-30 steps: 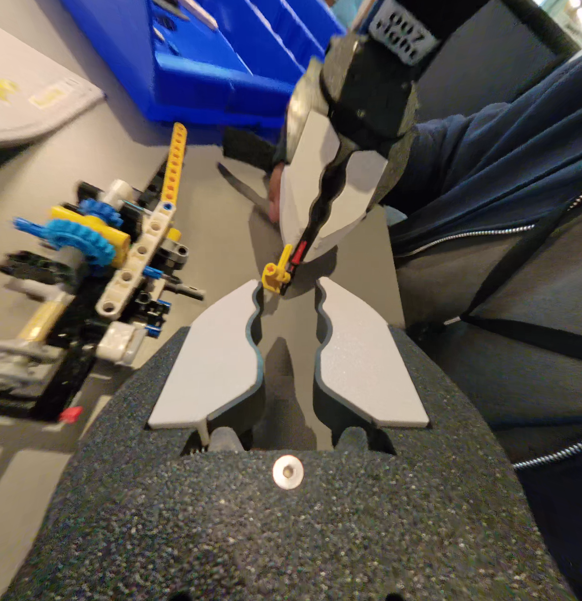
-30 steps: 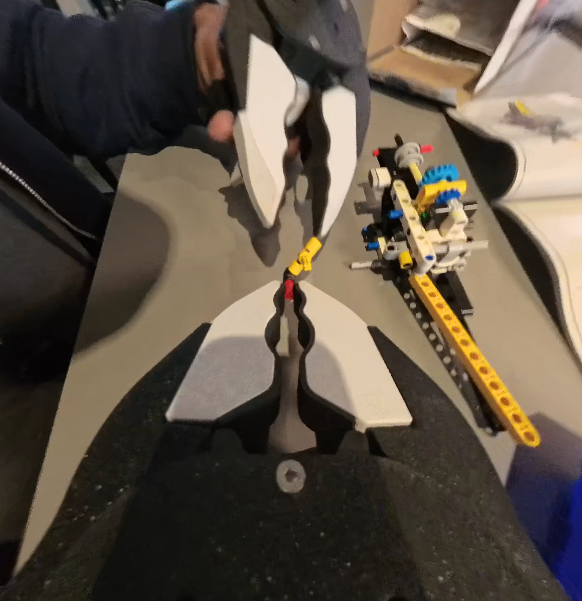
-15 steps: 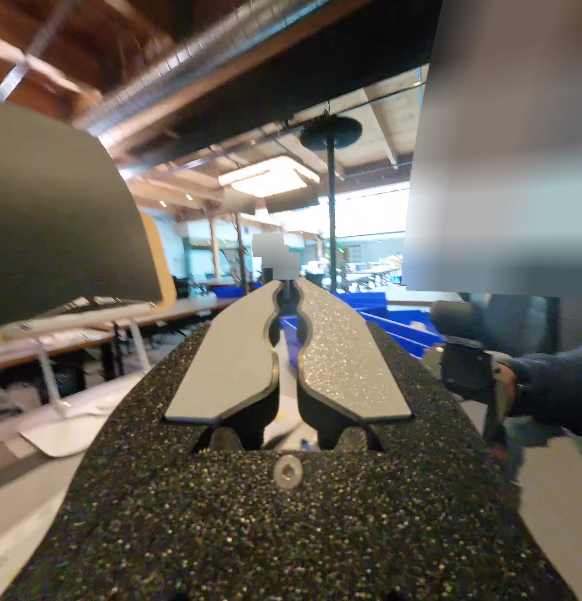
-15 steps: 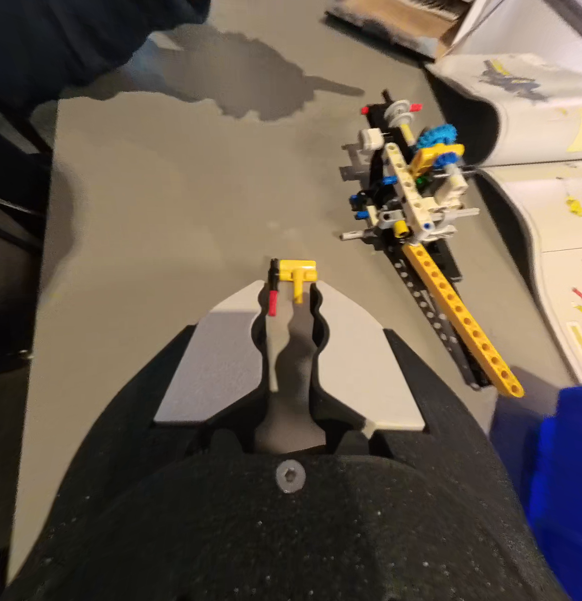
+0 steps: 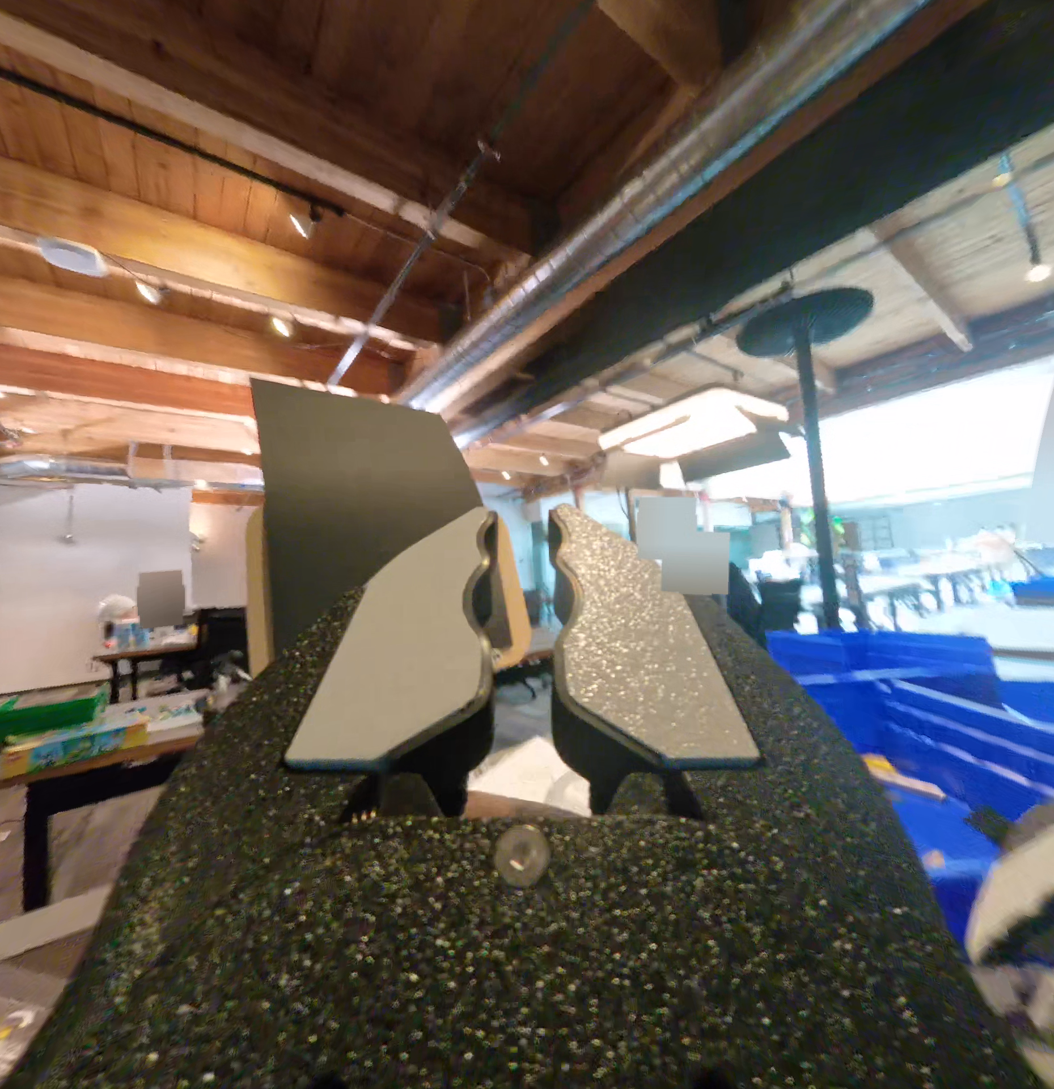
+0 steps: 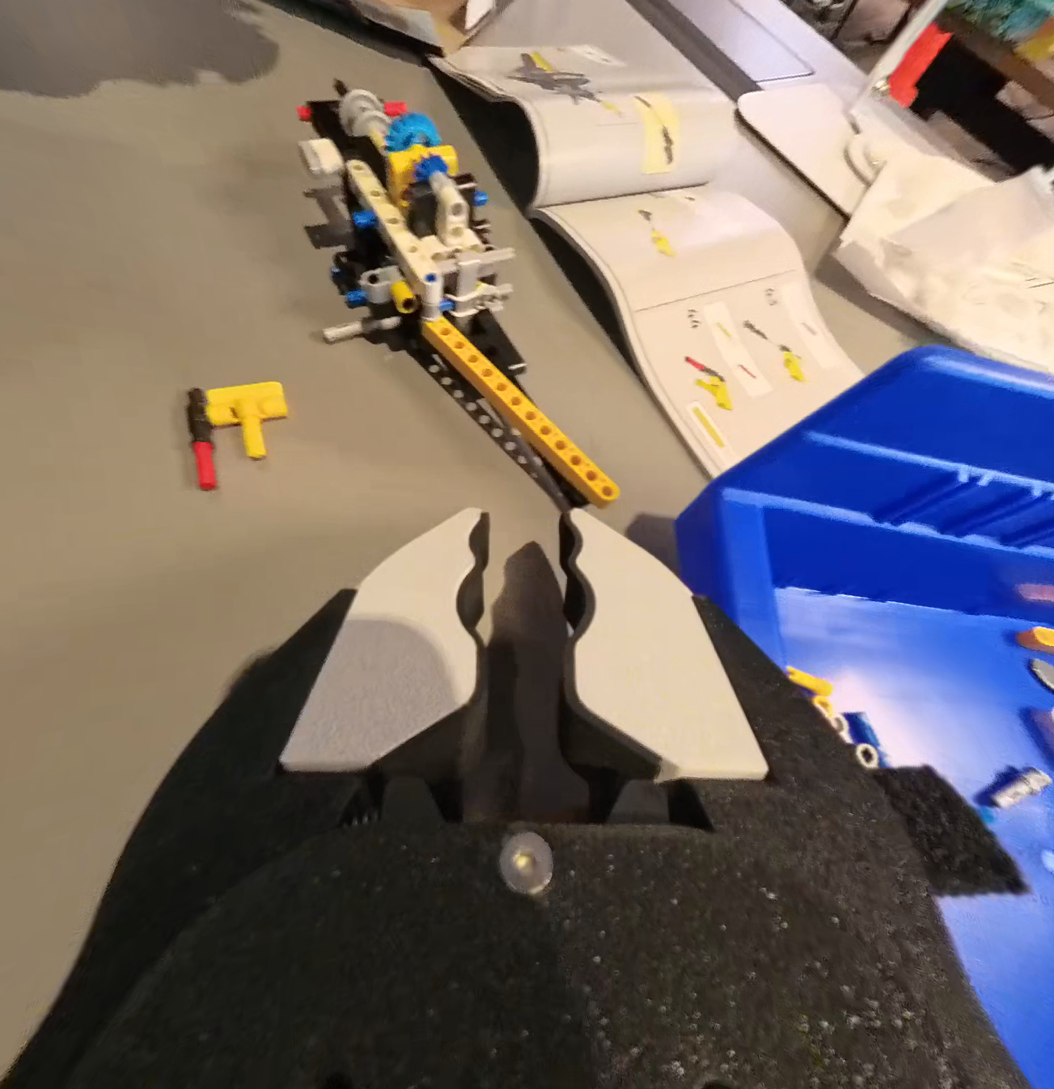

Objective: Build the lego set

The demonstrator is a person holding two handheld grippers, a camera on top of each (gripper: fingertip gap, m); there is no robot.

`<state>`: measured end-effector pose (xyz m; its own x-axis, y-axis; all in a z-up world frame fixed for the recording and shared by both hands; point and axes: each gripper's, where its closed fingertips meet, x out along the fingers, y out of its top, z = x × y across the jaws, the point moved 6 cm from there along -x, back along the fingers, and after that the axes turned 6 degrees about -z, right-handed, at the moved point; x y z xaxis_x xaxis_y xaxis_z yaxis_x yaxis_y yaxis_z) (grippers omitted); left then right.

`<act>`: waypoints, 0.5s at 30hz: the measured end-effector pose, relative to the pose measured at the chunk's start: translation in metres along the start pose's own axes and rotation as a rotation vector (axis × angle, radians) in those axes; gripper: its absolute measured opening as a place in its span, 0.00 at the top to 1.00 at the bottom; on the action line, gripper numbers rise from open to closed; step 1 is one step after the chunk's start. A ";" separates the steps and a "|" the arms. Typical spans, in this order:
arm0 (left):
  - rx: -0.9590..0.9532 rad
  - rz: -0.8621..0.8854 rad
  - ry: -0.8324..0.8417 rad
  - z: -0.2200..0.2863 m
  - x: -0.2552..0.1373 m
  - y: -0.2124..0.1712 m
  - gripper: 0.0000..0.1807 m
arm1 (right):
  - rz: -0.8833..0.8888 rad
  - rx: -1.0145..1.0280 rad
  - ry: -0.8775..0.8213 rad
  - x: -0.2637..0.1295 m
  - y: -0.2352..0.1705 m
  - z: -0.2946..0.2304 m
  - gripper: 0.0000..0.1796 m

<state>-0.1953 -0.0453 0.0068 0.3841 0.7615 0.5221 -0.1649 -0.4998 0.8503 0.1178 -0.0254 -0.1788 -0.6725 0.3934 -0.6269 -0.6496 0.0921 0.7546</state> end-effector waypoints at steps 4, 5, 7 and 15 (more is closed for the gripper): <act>-0.038 -0.175 -0.238 0.007 0.013 -0.030 0.89 | 0.017 -0.006 -0.020 0.002 -0.001 0.019 0.87; -0.042 -0.221 -0.309 0.010 0.013 -0.040 0.88 | 0.025 -0.016 0.001 0.003 0.000 0.021 0.85; -0.057 -0.340 -0.448 0.017 0.008 -0.063 0.85 | 0.021 -0.027 0.039 0.006 0.001 0.023 0.81; 0.064 -0.857 -0.797 0.062 -0.033 -0.150 0.69 | -0.060 -0.097 0.143 0.024 0.005 0.017 0.73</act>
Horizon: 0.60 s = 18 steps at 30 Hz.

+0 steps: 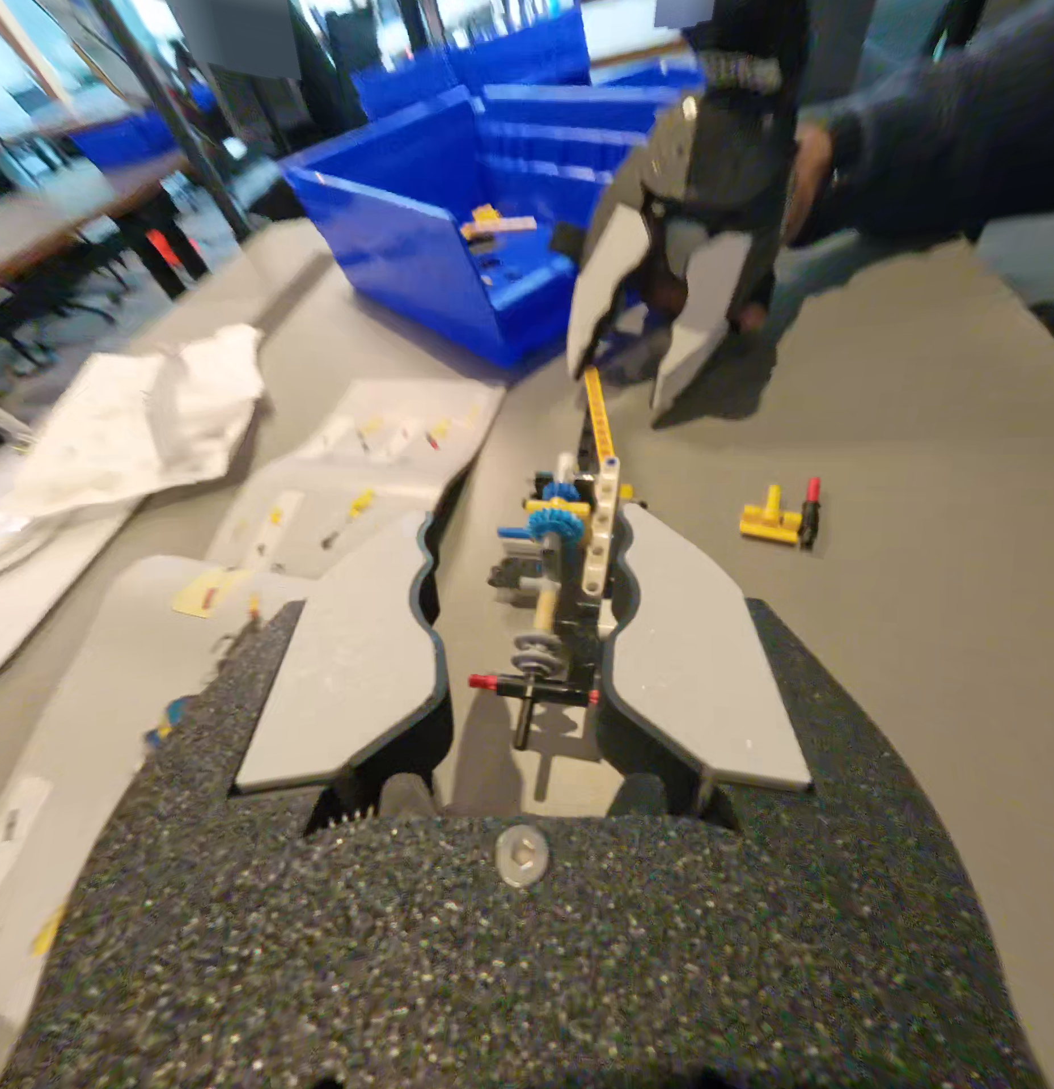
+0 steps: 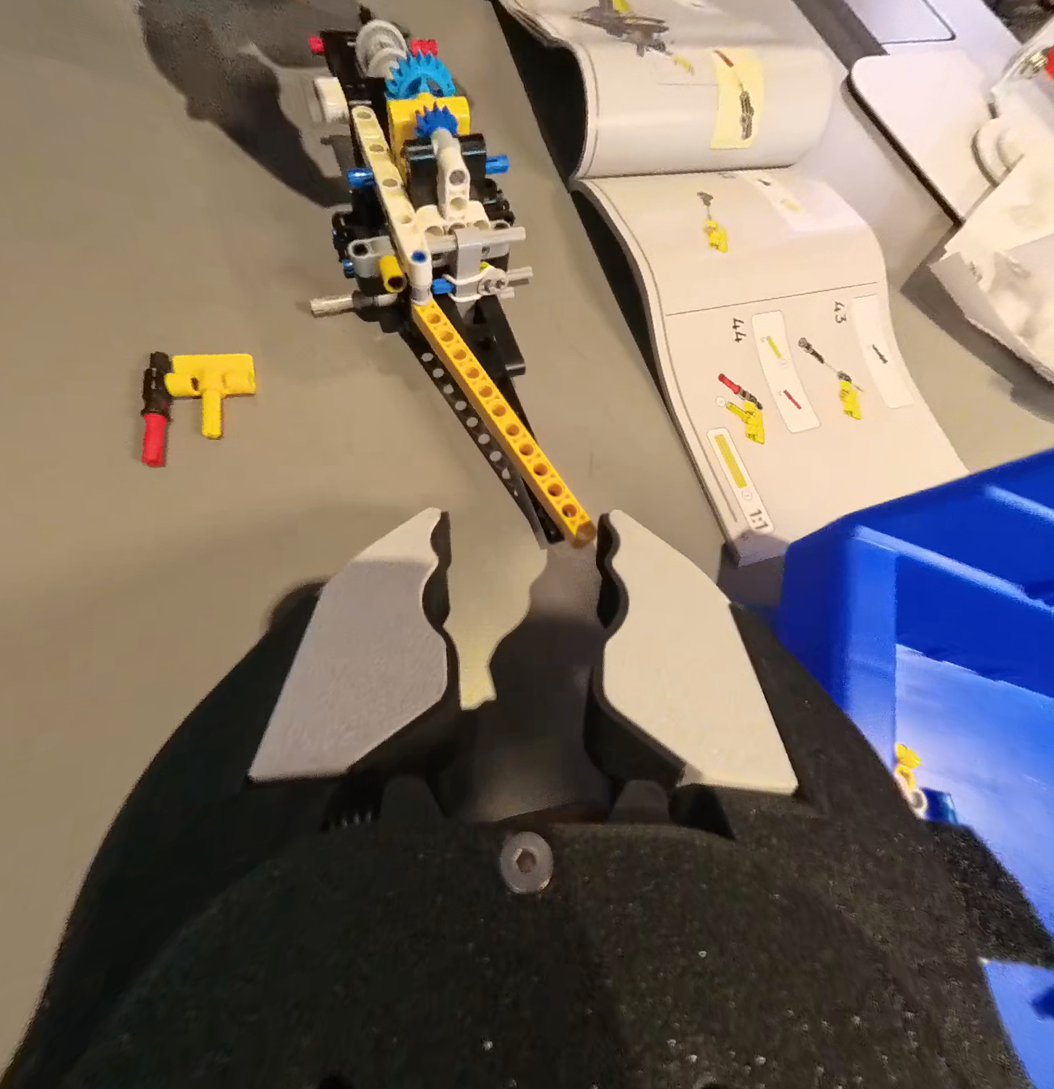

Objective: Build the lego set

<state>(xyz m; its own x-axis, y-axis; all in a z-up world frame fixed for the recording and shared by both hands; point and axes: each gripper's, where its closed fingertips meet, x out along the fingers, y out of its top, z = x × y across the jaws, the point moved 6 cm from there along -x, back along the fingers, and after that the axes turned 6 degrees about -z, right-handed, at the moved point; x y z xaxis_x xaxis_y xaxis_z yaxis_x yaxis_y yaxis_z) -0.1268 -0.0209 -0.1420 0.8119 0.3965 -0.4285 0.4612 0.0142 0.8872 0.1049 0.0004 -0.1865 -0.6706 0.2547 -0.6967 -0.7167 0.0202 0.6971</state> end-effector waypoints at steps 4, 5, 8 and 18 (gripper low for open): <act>0.033 -0.131 -0.078 0.011 0.023 -0.011 0.64 | -0.023 -0.008 0.019 0.006 0.002 0.002 0.74; 0.039 -0.152 -0.090 0.012 0.027 -0.013 0.64 | -0.025 -0.008 0.020 0.006 0.002 0.002 0.75; 0.046 -0.191 -0.100 0.014 0.035 -0.018 0.64 | -0.010 -0.008 0.019 0.005 0.002 0.002 0.80; 0.047 -0.311 -0.046 0.015 0.038 -0.022 0.70 | 0.034 -0.019 -0.039 0.000 0.002 0.003 0.89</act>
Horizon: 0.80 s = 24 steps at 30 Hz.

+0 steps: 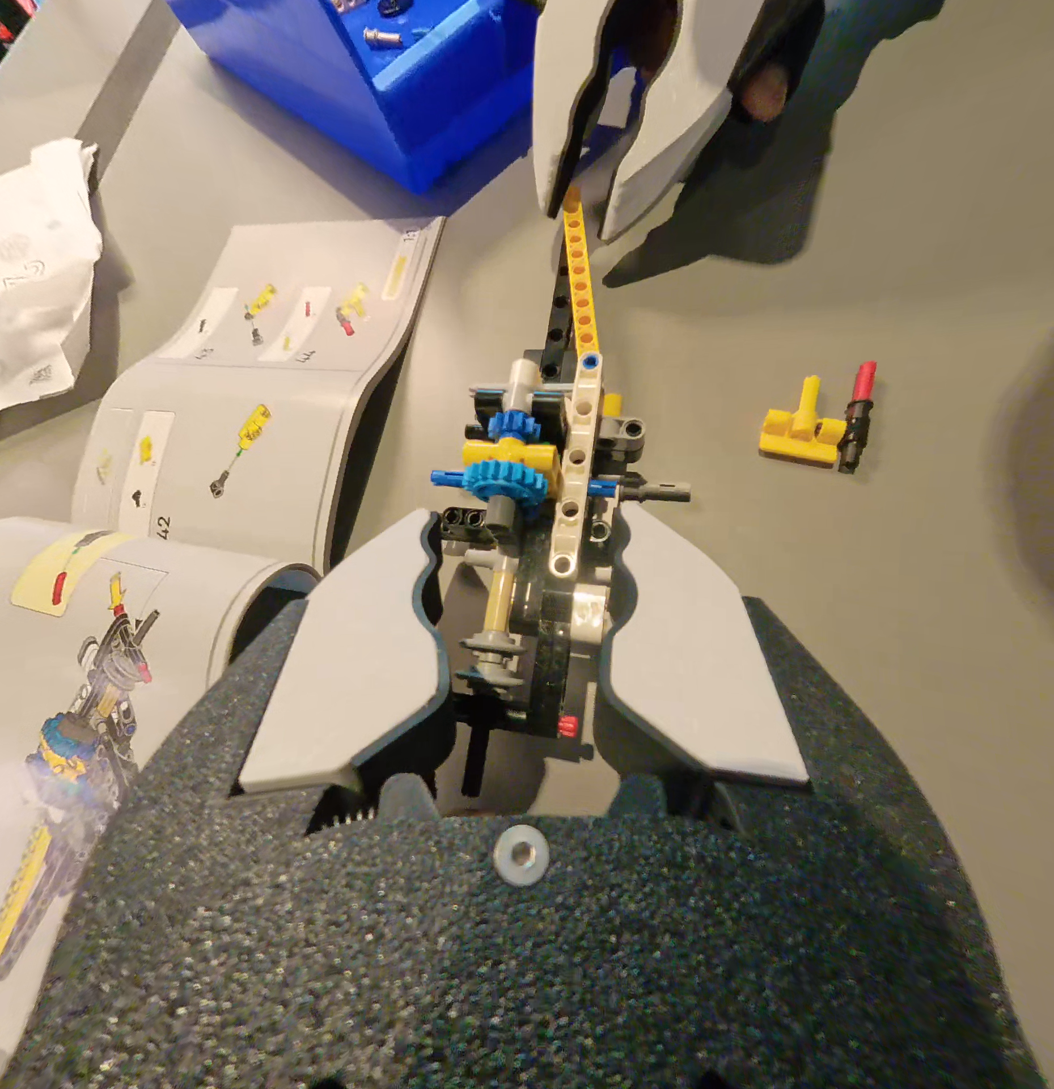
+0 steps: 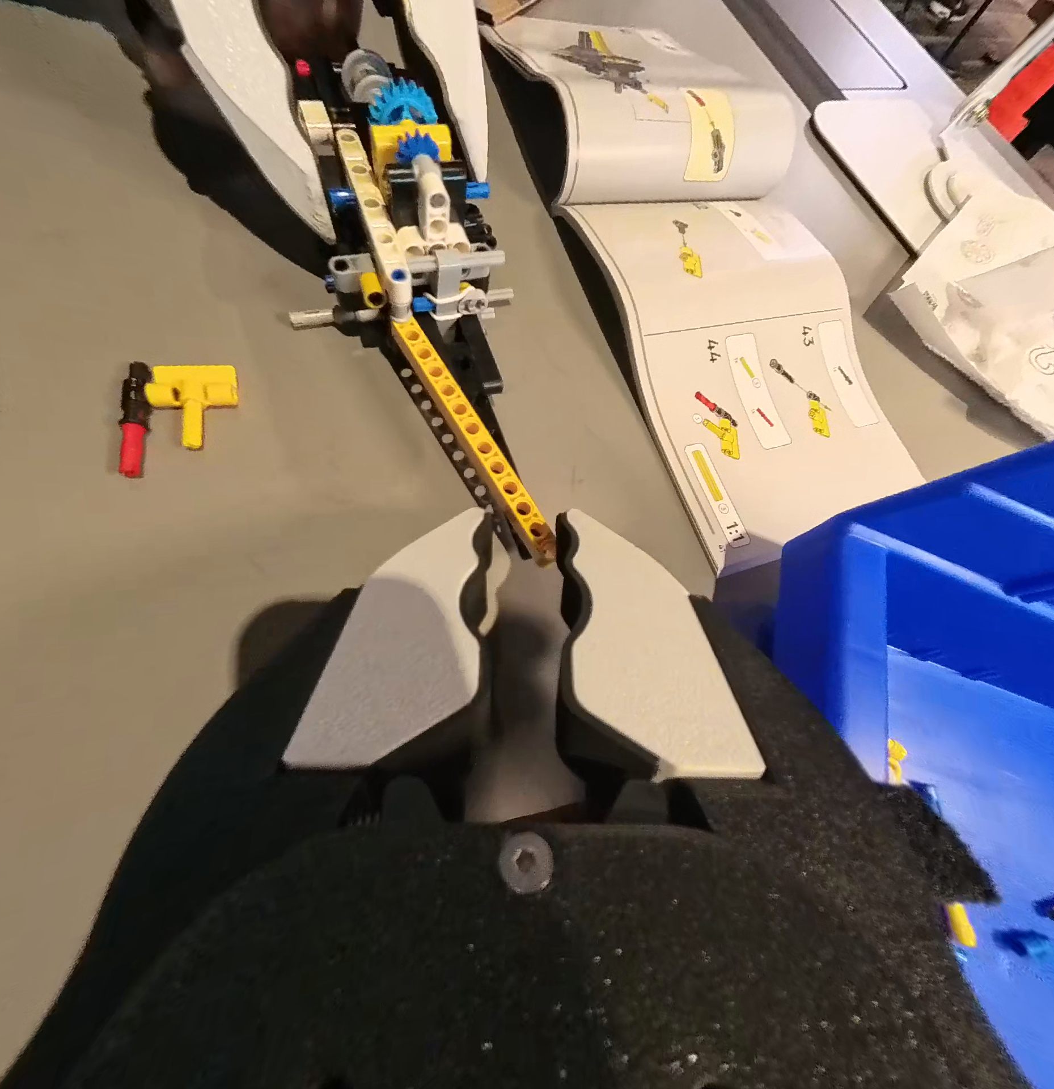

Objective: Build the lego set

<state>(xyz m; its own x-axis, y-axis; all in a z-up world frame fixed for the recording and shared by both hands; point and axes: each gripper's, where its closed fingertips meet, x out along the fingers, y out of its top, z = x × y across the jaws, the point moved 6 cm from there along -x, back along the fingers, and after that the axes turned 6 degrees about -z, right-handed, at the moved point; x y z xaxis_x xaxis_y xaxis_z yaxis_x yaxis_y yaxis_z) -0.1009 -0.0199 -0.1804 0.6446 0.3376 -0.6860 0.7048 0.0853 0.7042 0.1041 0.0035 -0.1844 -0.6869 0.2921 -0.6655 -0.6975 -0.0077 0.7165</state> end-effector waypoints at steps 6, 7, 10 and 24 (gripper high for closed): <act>-0.025 -0.023 -0.002 0.001 0.000 0.000 0.70 | 0.007 -0.038 -0.021 -0.002 -0.001 -0.003 0.90; -0.025 -0.025 -0.001 0.001 0.000 0.000 0.70 | 0.009 -0.040 -0.021 -0.002 -0.001 -0.004 0.90; -0.021 -0.025 -0.001 0.002 0.000 0.000 0.71 | 0.009 -0.040 -0.020 -0.002 -0.001 -0.004 0.90; -0.021 -0.014 -0.001 0.002 0.000 -0.001 0.71 | 0.028 -0.060 -0.012 -0.005 -0.001 -0.006 0.90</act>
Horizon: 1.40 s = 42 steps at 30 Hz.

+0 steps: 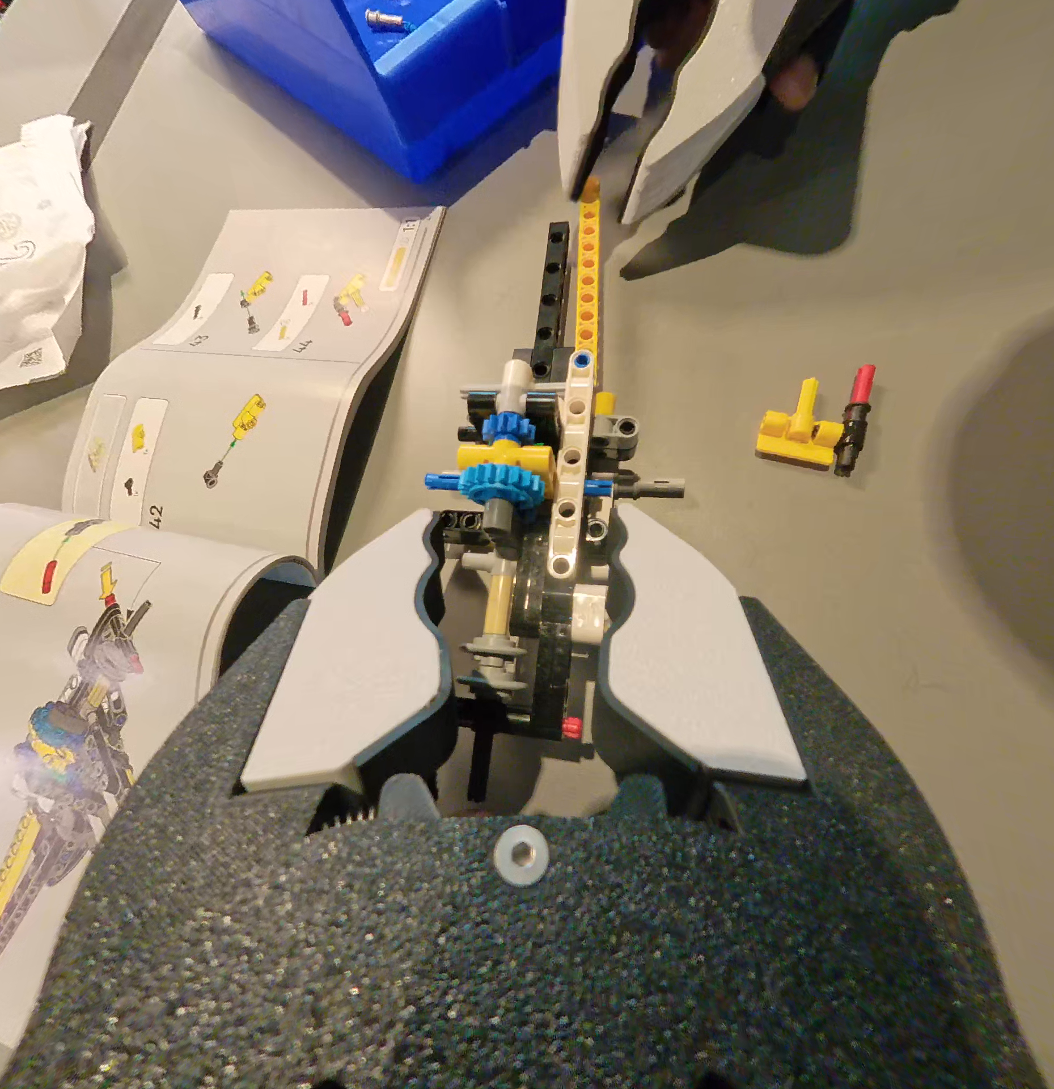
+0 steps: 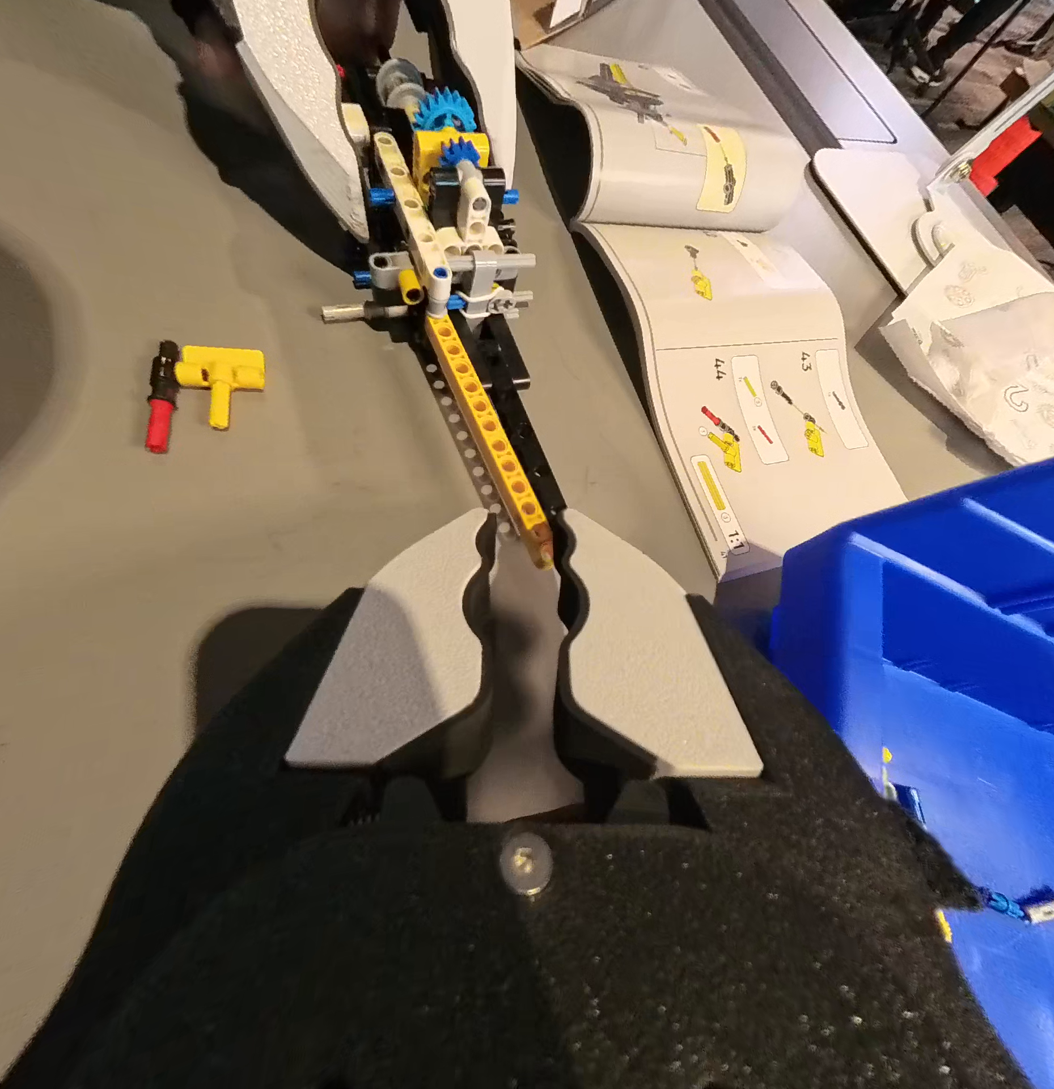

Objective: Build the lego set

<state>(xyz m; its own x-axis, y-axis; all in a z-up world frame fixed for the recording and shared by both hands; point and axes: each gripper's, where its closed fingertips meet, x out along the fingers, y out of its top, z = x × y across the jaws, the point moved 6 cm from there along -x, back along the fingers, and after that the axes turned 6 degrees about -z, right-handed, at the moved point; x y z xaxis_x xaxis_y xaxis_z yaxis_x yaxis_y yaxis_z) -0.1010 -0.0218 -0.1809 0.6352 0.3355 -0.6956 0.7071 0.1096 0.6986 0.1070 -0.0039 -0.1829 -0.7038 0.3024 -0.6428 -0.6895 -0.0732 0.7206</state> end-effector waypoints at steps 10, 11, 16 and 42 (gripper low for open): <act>-0.062 0.252 -0.009 -0.007 -0.027 0.011 0.71 | -0.032 0.111 -0.119 -0.012 -0.019 0.028 0.86; -0.071 0.283 -0.002 -0.008 -0.030 0.012 0.71 | -0.033 0.116 -0.128 -0.014 -0.022 0.030 0.86; -0.124 0.449 0.078 -0.022 -0.047 0.014 0.72 | -0.036 0.113 -0.153 -0.024 -0.033 0.037 0.88; -0.061 0.031 0.119 -0.087 -0.027 0.065 0.71 | -0.127 -0.044 0.096 -0.022 -0.013 -0.014 0.93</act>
<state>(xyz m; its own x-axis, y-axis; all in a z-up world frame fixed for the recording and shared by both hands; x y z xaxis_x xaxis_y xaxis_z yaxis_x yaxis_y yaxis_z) -0.0993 0.0572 -0.1026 0.6128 0.4481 -0.6509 0.6649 0.1527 0.7312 0.1286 -0.0229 -0.1821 -0.6224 0.2199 -0.7511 -0.7791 -0.0824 0.6215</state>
